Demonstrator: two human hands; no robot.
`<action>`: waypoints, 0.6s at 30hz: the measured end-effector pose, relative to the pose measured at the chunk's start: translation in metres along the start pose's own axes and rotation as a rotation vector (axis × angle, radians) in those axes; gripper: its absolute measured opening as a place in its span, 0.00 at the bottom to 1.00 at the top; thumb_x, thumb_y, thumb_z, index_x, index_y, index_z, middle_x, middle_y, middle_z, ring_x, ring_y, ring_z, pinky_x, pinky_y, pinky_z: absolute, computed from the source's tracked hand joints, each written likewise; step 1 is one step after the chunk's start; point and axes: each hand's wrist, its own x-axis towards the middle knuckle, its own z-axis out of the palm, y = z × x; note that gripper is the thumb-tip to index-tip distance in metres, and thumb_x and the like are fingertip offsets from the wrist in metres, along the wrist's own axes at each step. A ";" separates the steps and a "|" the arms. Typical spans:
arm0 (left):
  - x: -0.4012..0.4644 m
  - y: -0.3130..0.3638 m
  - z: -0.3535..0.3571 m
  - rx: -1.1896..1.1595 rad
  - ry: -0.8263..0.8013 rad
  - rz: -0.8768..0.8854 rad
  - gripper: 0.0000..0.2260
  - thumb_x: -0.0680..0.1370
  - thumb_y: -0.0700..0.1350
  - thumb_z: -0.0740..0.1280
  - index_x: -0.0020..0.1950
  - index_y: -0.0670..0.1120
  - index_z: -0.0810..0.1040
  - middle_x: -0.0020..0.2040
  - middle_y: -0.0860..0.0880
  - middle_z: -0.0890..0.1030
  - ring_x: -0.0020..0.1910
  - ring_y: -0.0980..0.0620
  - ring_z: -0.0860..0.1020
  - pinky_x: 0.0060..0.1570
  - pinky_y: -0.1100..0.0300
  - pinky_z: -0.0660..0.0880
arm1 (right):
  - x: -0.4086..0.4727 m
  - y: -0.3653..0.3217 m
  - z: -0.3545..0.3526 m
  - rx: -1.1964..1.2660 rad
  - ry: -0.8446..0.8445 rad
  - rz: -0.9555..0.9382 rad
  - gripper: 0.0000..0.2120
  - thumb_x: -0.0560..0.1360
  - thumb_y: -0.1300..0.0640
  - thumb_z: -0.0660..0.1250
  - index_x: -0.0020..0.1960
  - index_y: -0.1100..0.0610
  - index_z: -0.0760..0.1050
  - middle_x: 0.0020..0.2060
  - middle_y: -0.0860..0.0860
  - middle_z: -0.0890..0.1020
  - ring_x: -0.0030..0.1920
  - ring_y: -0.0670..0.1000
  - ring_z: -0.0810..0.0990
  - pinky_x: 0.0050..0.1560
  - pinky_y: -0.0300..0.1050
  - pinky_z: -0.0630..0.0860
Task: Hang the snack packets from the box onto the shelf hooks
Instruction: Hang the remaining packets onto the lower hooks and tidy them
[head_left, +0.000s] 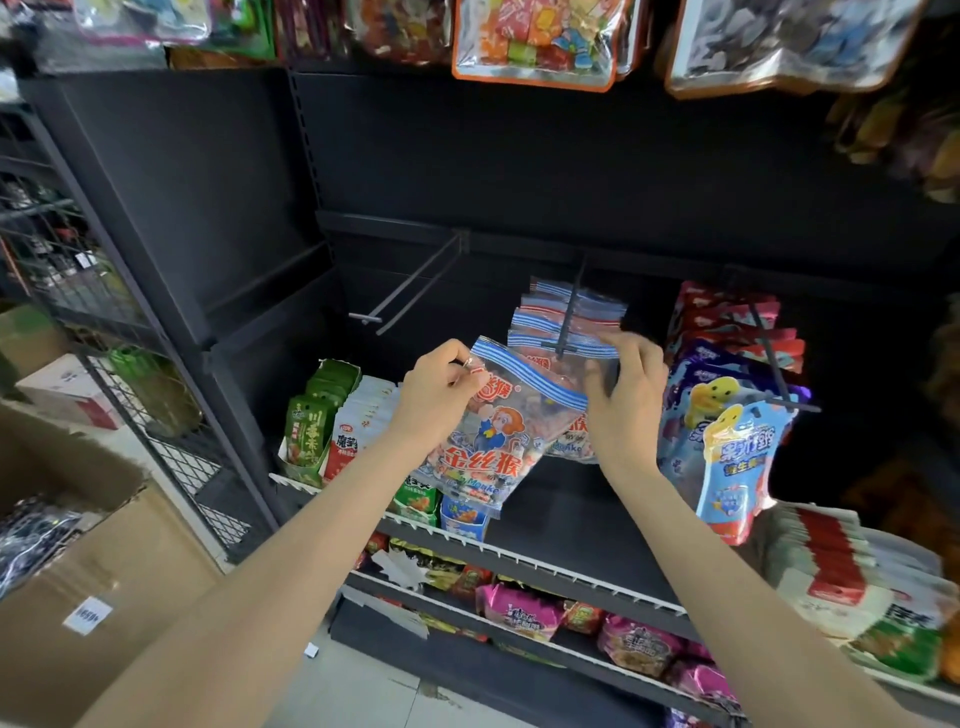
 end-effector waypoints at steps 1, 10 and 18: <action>0.000 0.000 0.003 -0.026 0.004 -0.008 0.04 0.78 0.41 0.65 0.46 0.40 0.73 0.36 0.49 0.80 0.34 0.57 0.79 0.47 0.49 0.77 | -0.005 -0.001 -0.003 0.050 -0.027 0.024 0.12 0.79 0.59 0.61 0.62 0.56 0.73 0.58 0.49 0.72 0.57 0.47 0.71 0.54 0.38 0.67; 0.005 0.005 0.039 -0.204 0.042 -0.126 0.04 0.79 0.42 0.64 0.52 0.44 0.72 0.44 0.51 0.78 0.41 0.59 0.76 0.37 0.72 0.73 | 0.008 0.003 -0.007 0.207 -0.175 0.196 0.07 0.77 0.56 0.66 0.45 0.59 0.77 0.35 0.51 0.81 0.31 0.44 0.78 0.33 0.33 0.72; 0.021 0.011 0.054 -0.123 0.065 -0.114 0.06 0.80 0.49 0.61 0.46 0.49 0.74 0.43 0.50 0.79 0.47 0.47 0.79 0.49 0.51 0.76 | 0.017 0.006 -0.001 0.134 -0.148 0.207 0.08 0.77 0.54 0.66 0.45 0.58 0.77 0.36 0.54 0.83 0.35 0.54 0.83 0.41 0.55 0.81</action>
